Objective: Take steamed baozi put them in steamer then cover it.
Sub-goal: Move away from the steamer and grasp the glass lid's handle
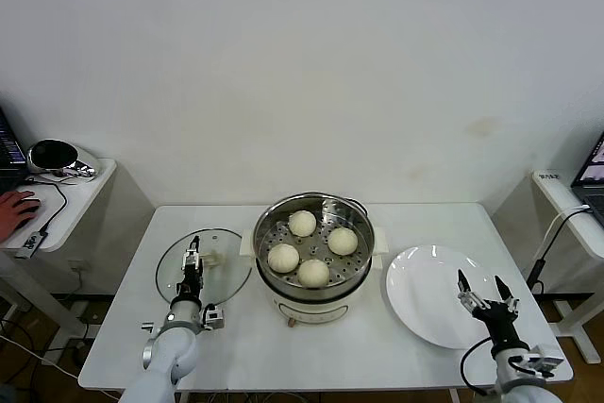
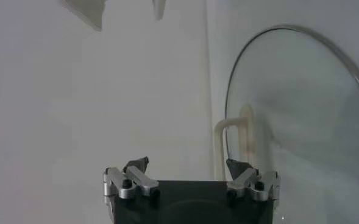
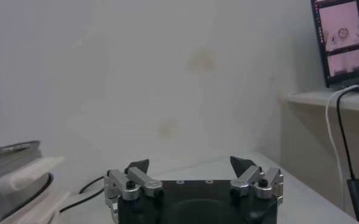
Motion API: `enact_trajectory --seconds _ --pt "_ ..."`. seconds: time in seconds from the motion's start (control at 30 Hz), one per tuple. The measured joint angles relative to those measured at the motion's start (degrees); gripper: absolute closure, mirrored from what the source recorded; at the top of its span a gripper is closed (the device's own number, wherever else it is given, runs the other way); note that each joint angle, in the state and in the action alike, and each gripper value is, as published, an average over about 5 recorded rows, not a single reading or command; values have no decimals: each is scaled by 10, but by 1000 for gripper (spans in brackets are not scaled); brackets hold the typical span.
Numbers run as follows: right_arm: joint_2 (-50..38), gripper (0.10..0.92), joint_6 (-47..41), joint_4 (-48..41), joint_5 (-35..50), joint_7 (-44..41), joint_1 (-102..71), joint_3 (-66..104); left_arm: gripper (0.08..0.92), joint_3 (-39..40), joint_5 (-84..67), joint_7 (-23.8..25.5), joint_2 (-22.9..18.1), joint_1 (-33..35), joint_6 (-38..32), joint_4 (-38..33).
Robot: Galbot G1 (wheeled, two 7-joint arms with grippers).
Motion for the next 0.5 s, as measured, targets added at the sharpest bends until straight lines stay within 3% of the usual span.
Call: enact_trajectory --seconds 0.5 --pt "6 203 4 -6 -7 0 -3 -2 177 10 -11 -17 -8 -43 8 57"
